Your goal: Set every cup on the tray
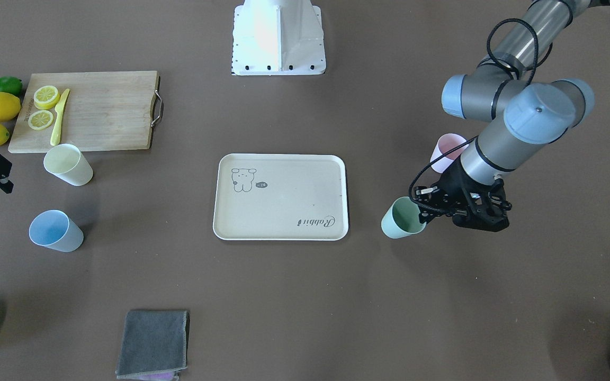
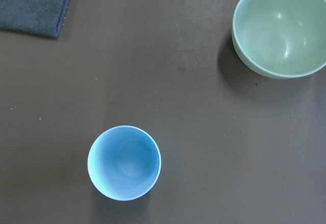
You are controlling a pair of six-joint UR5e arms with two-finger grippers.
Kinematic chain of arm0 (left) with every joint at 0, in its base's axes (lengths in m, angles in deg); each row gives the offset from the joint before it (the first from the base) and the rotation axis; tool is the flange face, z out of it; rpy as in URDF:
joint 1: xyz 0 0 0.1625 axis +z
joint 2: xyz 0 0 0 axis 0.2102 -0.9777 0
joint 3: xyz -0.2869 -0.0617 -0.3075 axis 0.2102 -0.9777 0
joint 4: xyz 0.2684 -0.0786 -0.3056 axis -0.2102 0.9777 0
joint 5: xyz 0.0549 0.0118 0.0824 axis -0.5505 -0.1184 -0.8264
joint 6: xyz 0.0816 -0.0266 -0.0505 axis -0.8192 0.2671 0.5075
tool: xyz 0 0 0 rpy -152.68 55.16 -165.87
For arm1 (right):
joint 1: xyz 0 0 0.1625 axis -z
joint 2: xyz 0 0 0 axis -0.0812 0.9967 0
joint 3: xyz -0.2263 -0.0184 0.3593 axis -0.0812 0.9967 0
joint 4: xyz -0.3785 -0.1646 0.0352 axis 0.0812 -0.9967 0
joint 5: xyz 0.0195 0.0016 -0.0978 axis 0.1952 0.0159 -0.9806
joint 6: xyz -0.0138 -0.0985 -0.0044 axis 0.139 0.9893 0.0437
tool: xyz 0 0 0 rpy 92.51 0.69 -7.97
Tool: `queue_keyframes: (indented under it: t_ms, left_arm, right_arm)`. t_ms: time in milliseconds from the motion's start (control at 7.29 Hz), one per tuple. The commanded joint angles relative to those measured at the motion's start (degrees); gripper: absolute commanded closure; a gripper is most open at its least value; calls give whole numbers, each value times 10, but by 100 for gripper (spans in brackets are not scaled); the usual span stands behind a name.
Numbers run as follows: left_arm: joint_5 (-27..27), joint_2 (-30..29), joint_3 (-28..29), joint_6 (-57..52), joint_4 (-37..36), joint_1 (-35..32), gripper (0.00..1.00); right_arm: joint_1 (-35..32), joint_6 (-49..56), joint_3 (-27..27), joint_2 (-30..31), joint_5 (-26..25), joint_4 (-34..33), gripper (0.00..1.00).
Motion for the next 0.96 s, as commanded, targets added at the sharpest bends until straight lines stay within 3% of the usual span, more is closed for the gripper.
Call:
queue_keyframes:
  t_ms: [0,549,823]
  left_arm:
    - [-53,-50,3,51,-35,58,100]
    - [-112,-85,7,83,-71,104,100]
    - [-113,-85,7,80,-72,105,100]
  right_arm:
    - [5,-18,0,-1,0,0,0]
    - [14,-32,0,-1,-1,0,0]
    - [15,-33,0,0,-1,0,0]
